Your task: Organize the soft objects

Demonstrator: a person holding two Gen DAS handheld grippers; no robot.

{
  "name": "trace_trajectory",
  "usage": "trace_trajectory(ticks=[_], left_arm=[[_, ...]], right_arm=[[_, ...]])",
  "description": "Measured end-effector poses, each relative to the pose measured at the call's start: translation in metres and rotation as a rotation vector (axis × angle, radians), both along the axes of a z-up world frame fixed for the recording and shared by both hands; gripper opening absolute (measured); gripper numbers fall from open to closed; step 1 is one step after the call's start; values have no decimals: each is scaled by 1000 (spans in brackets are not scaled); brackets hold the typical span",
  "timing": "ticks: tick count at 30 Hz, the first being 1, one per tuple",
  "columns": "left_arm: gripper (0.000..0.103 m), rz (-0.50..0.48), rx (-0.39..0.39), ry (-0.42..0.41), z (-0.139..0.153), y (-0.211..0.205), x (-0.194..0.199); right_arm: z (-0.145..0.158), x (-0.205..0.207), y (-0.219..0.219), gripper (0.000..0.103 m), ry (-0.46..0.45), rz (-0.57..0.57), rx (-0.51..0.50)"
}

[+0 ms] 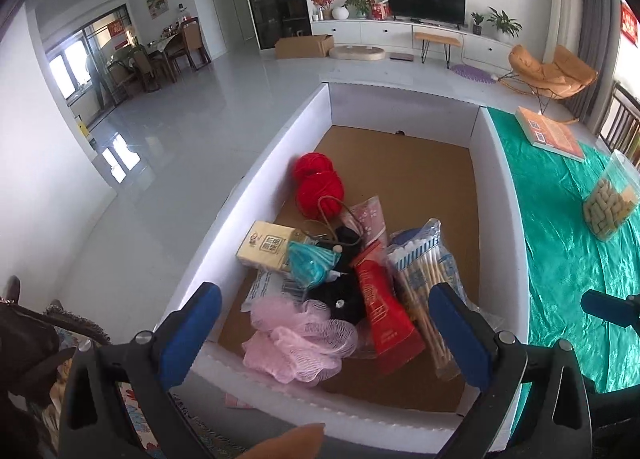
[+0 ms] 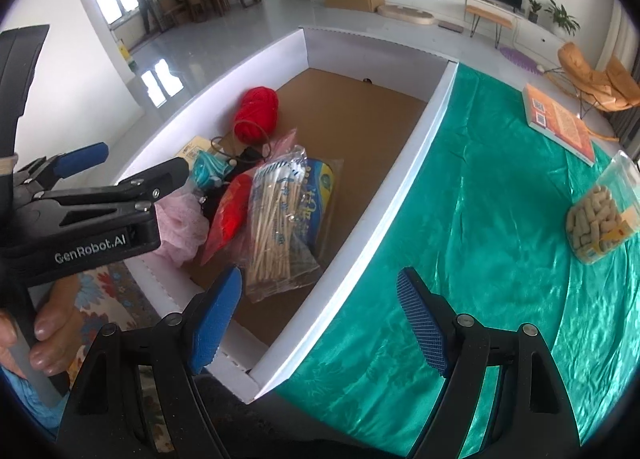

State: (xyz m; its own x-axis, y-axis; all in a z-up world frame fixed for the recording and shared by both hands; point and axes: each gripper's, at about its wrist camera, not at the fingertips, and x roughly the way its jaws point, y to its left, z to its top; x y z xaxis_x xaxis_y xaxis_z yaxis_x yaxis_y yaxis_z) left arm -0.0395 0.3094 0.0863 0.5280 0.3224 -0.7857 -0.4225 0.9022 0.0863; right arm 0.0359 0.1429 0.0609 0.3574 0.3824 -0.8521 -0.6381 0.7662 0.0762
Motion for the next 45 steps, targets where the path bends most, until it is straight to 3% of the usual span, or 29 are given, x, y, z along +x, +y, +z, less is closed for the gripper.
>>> trace_trajectory(ticks=[8, 18, 27, 45], left_arm=[[102, 55, -102, 17, 11, 22, -22], [102, 69, -88, -15, 28, 20, -36], [102, 91, -115, -9, 24, 27, -40], [102, 113, -81, -50, 29, 30, -44]], right_arm=[[18, -18, 15, 83, -38, 23, -24], [38, -32, 23, 83, -83, 42, -10], [39, -36, 25, 83, -94, 47, -20], [35, -38, 28, 83, -99, 68, -31]])
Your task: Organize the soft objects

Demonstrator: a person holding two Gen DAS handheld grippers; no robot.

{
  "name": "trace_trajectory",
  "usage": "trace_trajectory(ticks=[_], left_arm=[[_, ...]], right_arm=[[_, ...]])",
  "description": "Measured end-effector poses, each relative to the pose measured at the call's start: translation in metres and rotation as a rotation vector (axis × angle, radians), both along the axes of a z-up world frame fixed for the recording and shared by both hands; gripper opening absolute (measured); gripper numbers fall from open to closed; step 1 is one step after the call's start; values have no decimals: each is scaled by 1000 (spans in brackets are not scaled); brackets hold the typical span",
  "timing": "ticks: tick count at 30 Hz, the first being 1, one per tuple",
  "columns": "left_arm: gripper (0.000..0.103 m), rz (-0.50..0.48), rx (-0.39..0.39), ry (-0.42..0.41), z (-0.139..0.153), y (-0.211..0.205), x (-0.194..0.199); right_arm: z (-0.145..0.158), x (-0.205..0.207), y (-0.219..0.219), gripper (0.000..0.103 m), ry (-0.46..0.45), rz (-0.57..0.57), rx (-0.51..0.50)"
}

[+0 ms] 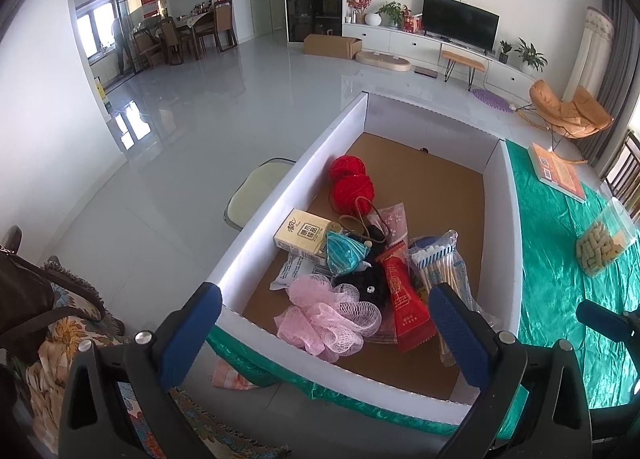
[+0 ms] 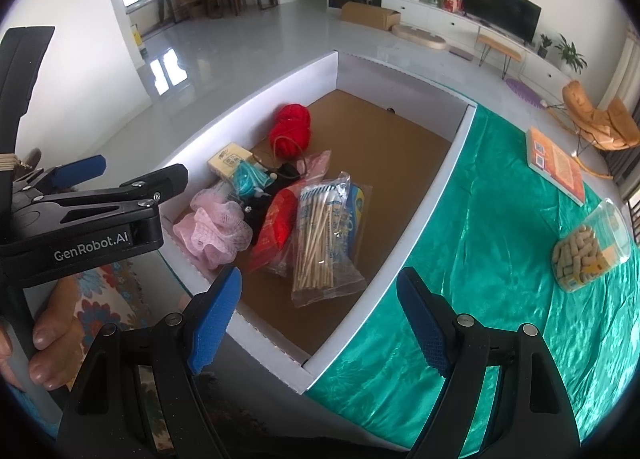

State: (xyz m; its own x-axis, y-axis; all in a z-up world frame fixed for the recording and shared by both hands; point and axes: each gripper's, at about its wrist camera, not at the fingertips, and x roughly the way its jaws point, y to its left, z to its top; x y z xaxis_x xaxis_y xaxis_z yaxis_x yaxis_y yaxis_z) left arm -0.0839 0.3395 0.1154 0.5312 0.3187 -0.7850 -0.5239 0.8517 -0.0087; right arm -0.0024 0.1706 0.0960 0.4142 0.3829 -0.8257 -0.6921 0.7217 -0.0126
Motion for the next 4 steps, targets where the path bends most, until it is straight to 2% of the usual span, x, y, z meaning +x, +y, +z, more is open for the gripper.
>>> trace_trajectory(ticks=[4], left_arm=[[102, -1, 24, -20, 1, -4, -3]], right_arm=[[-1, 0, -2, 83, 0, 5, 2]])
